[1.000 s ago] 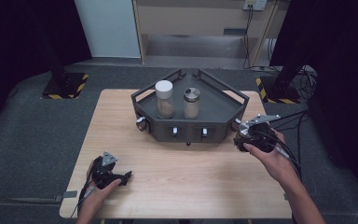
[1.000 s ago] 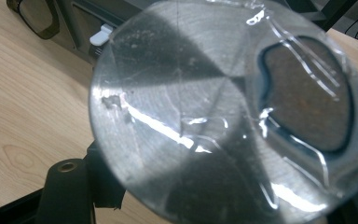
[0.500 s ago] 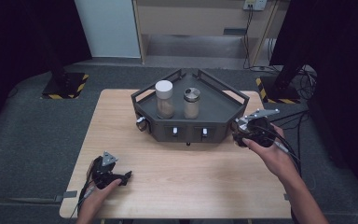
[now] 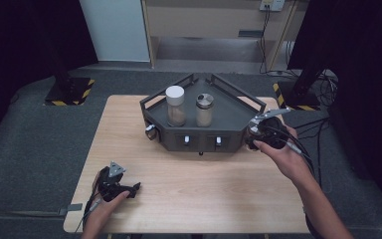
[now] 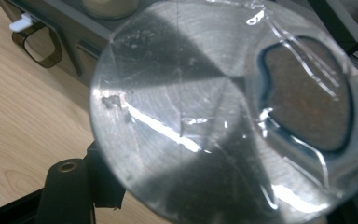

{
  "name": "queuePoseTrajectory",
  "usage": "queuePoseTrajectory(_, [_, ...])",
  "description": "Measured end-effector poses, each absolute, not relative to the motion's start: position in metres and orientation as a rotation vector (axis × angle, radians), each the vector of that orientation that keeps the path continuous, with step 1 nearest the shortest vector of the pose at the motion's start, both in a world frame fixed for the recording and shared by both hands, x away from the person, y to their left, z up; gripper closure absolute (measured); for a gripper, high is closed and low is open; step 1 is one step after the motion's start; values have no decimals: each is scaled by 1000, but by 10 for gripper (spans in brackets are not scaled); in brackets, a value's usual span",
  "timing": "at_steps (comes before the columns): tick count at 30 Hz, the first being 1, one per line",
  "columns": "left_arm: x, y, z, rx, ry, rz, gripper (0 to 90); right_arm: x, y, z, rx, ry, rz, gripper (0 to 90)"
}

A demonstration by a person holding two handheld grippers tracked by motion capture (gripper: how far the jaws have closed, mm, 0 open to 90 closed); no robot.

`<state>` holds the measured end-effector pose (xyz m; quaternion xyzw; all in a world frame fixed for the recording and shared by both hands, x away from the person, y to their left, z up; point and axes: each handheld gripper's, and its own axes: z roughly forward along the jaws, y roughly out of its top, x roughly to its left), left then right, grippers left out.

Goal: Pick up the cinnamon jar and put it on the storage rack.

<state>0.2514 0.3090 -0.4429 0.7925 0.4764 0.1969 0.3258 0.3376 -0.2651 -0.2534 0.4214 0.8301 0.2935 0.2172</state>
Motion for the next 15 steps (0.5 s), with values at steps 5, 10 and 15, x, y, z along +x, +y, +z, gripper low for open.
queuePoseTrajectory(5, [251, 309, -443, 2077, 1248, 516, 0, 344, -262, -247, 1169, 2295, 823, 312])
queuePoseTrajectory(10, [251, 309, -443, 2077, 1249, 516, 0, 349, -259, -242, 1166, 2293, 823, 312])
queuePoseTrajectory(15, [251, 309, -443, 2077, 1249, 516, 0, 355, -255, -237, 1166, 2289, 822, 312])
